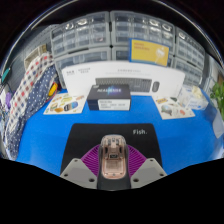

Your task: Arrange mouse

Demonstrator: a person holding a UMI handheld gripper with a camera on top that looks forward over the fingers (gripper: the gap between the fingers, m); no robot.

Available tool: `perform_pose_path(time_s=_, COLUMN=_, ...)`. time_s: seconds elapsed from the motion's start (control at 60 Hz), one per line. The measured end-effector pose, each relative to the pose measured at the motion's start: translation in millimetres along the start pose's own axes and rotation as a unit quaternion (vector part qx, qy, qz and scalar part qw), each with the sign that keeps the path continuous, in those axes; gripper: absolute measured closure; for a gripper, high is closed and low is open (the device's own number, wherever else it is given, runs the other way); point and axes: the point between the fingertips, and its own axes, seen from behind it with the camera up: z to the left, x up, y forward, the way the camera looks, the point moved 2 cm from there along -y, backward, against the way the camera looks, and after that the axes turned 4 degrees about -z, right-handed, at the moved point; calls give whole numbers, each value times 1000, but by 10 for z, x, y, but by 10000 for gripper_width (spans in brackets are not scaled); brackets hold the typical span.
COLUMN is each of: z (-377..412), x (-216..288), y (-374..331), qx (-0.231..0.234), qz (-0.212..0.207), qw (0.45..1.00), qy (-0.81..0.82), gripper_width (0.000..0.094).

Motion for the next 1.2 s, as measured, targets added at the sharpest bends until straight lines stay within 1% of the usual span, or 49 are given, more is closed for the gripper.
perform_pose_path(time_s=0.033, z=17, x=-104, y=52, qx=3, qz=10, qw=1000, qy=0, gripper_width=600)
perform_pose_path(time_s=0.083, z=18, x=-81, y=78, qx=1, qz=-9, qw=1000, qy=4, gripper_width=604)
perform_pose_path(time_s=0.1, z=22, x=-85, y=71, qx=1, qz=-6, qw=1000, qy=9, gripper_width=589)
perform_pose_path(time_s=0.233, z=25, x=-83, y=72, qx=-2, qz=-22, qw=999, qy=23, gripper_width=570)
perform_pose_path(time_s=0.35, z=20, x=-91, y=85, qx=-10, qz=-23, qw=1000, qy=6, gripper_width=507)
perform_pose_path(time_s=0.433, z=35, x=-94, y=91, qx=-15, qz=-13, qw=1000, qy=5, gripper_width=468)
perform_pose_path(time_s=0.45, z=43, x=-93, y=89, qx=-15, qz=-10, qw=1000, qy=6, gripper_width=454)
perform_pose_path(time_s=0.467, z=55, x=-95, y=85, qx=-14, qz=-6, qw=1000, qy=6, gripper_width=397)
perform_pose_path(time_s=0.533, z=105, x=-109, y=57, qx=-11, qz=13, qw=1000, qy=3, gripper_width=220)
perform_pose_path(time_s=0.567, z=97, x=-112, y=28, qx=-18, qz=20, qw=1000, qy=-1, gripper_width=195)
perform_pose_path(time_s=0.617, z=91, x=-78, y=-52, qx=-26, qz=20, qw=999, qy=-8, gripper_width=96)
perform_pose_path(time_s=0.633, z=96, x=-62, y=-78, qx=-29, qz=17, qw=999, qy=-10, gripper_width=87)
perform_pose_path(time_s=0.75, z=129, x=167, y=-485, qx=-38, qz=-14, qw=999, qy=-8, gripper_width=80)
perform_pose_path(time_s=0.95, z=216, x=572, y=-1532, qx=-44, qz=-87, qw=995, qy=15, gripper_width=77)
perform_pose_path(time_s=1.1, z=216, x=657, y=-2258, qx=-56, qz=-134, qw=989, qy=22, gripper_width=80)
perform_pose_path(time_s=1.2, z=212, x=614, y=-2591, qx=-61, qz=-151, qw=986, qy=23, gripper_width=81)
